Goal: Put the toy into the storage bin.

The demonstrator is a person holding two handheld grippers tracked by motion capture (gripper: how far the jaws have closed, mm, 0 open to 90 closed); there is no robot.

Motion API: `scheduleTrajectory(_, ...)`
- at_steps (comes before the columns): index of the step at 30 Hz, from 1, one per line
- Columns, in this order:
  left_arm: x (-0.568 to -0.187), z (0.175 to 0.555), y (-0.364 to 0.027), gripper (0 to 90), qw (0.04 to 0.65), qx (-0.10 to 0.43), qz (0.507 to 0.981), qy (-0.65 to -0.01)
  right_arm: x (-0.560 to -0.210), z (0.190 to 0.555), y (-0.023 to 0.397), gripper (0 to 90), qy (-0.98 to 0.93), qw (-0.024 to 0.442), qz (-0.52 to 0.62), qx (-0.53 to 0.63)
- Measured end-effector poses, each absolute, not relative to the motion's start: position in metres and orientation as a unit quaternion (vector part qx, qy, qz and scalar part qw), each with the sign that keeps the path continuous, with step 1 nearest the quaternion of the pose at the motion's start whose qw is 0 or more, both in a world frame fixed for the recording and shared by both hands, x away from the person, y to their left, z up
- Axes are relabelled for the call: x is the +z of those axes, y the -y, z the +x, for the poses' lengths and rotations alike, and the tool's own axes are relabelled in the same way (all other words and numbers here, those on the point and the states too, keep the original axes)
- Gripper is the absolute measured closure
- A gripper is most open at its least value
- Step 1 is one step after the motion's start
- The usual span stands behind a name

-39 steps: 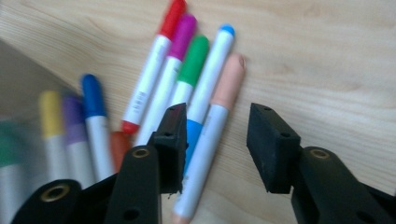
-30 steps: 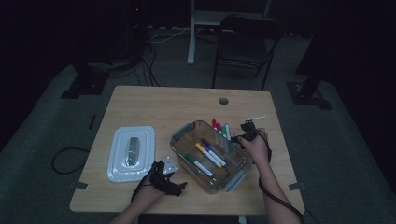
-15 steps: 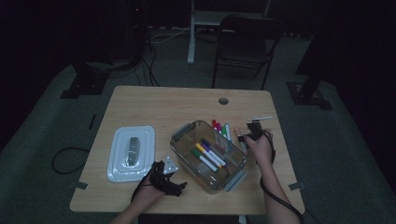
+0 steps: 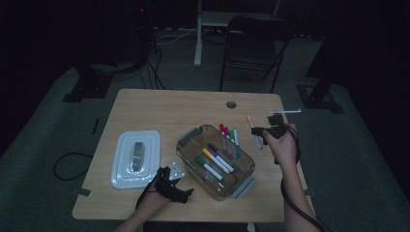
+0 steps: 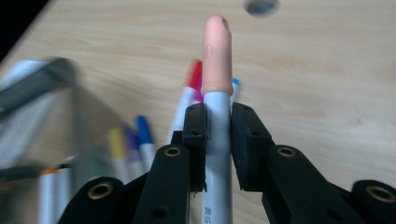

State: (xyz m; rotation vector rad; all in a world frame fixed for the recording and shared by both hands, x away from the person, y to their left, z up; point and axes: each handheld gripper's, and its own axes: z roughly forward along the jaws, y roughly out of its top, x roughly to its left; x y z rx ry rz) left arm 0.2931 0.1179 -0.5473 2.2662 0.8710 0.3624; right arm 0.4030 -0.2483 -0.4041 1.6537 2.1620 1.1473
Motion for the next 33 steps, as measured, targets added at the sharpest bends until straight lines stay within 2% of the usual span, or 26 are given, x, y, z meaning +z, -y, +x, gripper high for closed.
scheduleTrajectory(7, -0.547, 0.293, -0.118, 0.5, 0.336, 0.138, 0.87, -0.334, -0.362, 0.377, 0.212, 76.4, -0.766, 0.09, 0.481, 0.417)
scheduleTrajectory(9, -0.547, 0.293, -0.118, 0.5, 0.336, 0.138, 0.87, -0.334, -0.355, 0.371, 0.2, 76.4, -0.774, 0.085, 0.461, 0.426)
scheduleTrajectory(11, -0.547, 0.293, -0.118, 0.5, 0.334, 0.137, 0.871, -0.333, -0.351, 0.365, 0.188, 76.4, -0.781, 0.061, 0.435, 0.444)
scheduleTrajectory(15, -0.547, 0.293, -0.118, 0.5, 0.335, 0.138, 0.87, -0.334, -0.349, 0.354, 0.161, 76.4, -0.805, 0.055, 0.399, 0.436)
scheduleTrajectory(21, -0.547, 0.293, -0.118, 0.5, 0.335, 0.138, 0.871, -0.333, -0.373, 0.352, 0.118, 76.4, -0.846, 0.012, 0.364, 0.389)
scheduleTrajectory(25, -0.547, 0.293, -0.118, 0.5, 0.336, 0.138, 0.87, -0.334, -0.388, 0.354, 0.107, 76.4, -0.857, -0.006, 0.36, 0.369)
scheduleTrajectory(26, -0.547, 0.293, -0.118, 0.5, 0.336, 0.14, 0.87, -0.333, -0.405, 0.359, 0.095, 76.4, -0.865, -0.019, 0.362, 0.348)
scheduleTrajectory(33, -0.547, 0.293, -0.118, 0.5, 0.336, 0.138, 0.87, -0.334, -0.438, 0.37, 0.072, 76.4, -0.886, -0.036, 0.363, 0.287)
